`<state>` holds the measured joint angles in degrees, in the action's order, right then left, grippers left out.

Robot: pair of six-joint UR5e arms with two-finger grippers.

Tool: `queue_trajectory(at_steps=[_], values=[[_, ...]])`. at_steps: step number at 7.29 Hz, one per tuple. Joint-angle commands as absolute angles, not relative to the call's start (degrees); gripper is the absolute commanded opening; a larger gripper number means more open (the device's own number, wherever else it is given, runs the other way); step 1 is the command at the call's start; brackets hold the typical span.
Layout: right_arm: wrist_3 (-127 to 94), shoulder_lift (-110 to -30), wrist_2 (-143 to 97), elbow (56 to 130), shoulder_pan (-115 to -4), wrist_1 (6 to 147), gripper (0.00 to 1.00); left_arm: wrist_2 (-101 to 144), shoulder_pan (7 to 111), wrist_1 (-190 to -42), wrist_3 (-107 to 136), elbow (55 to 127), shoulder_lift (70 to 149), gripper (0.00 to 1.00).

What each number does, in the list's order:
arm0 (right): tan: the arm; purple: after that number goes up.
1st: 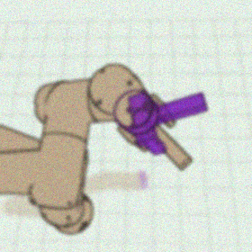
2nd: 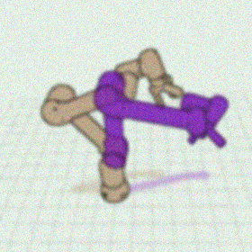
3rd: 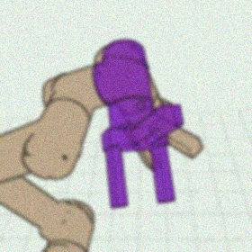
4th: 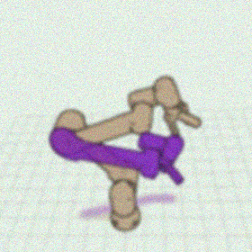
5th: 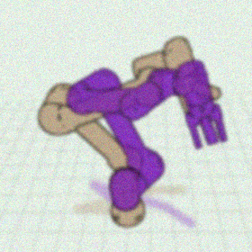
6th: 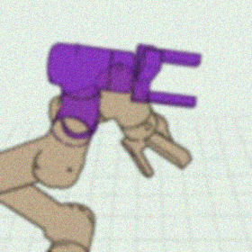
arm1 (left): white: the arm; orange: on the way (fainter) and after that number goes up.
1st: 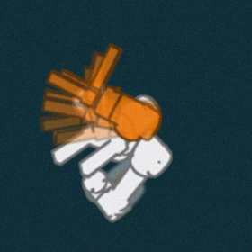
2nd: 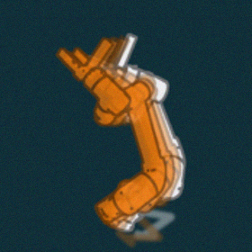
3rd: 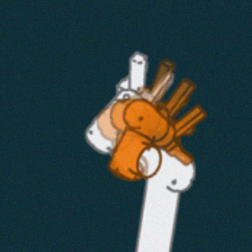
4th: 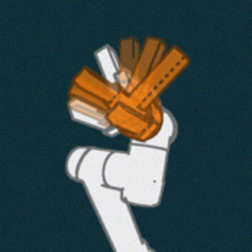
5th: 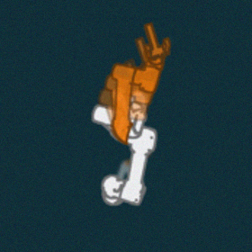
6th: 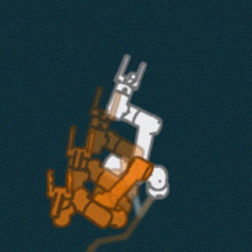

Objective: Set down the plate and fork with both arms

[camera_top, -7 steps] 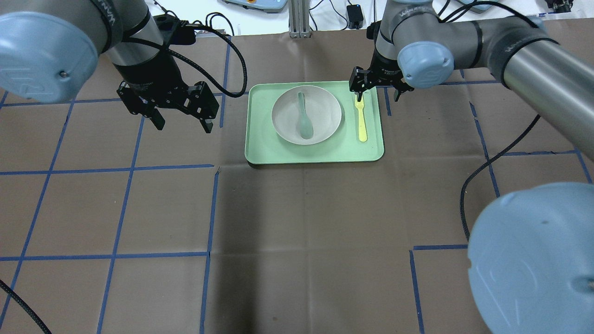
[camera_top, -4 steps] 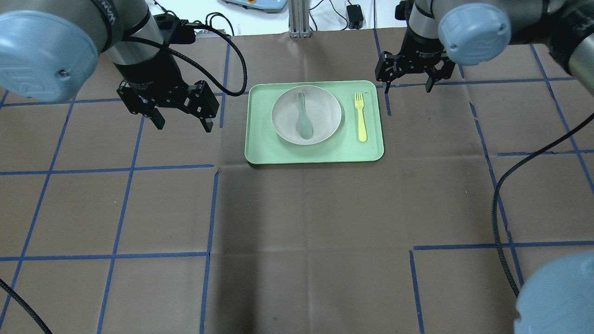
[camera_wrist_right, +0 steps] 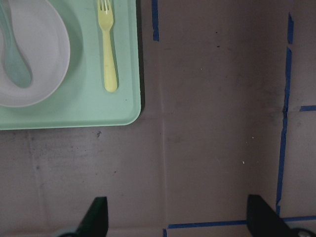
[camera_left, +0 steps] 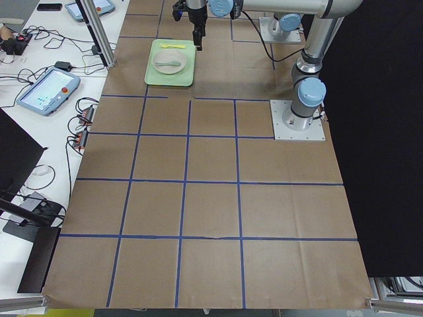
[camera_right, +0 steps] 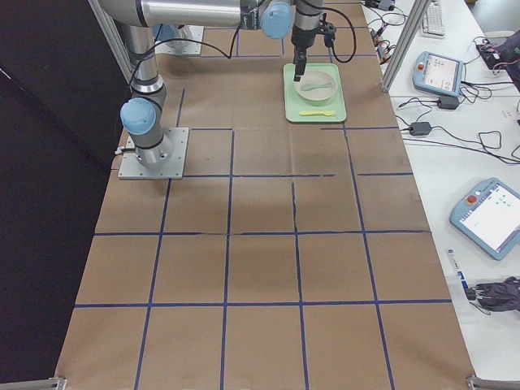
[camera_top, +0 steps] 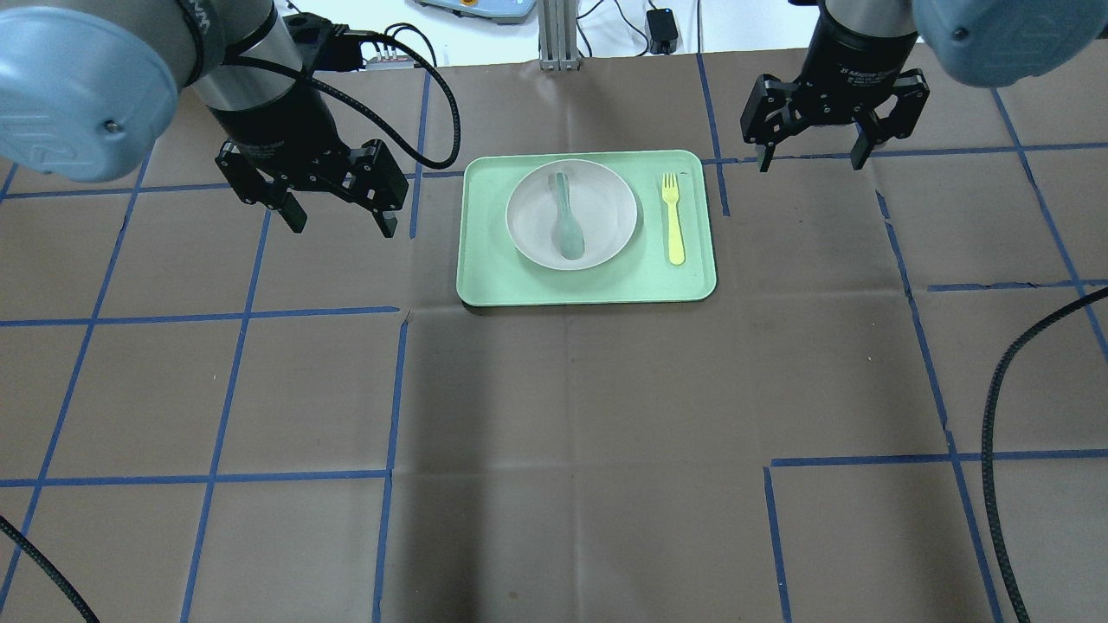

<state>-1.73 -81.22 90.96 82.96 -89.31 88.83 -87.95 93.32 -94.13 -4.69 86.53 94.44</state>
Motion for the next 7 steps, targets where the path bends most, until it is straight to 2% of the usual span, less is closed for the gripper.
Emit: queue_trajectory(at_steps=[1,7], values=[[-1.7,-82.8,91.1,83.6,-89.1,87.5,1.0,-87.9,93.3,-94.0,-4.6,86.3,94.6,1.0],[-1.8,-86.7,91.1,88.1,-89.0,88.6,1.0,-88.9,93.3,-94.1,-5.3,87.1,92.6,1.0]])
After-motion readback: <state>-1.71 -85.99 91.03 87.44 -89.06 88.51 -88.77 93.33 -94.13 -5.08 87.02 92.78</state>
